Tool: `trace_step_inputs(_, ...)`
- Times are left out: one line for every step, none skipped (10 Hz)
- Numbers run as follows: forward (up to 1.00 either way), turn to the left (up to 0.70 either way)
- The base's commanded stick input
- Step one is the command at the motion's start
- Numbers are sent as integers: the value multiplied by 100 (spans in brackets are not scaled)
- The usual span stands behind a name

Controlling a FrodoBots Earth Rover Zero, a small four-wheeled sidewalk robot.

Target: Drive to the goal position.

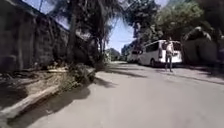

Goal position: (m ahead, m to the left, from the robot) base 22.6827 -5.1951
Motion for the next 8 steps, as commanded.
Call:
trace_step_inputs(100, 0)
trace_step_inputs(100, 0)
trace_step_inputs(100, 16)
trace_step_inputs(100, 9)
trace_step_inputs(100, 2)
trace_step_inputs(100, 0)
trace_step_inputs(97, 0)
trace_step_inputs(62, 0)
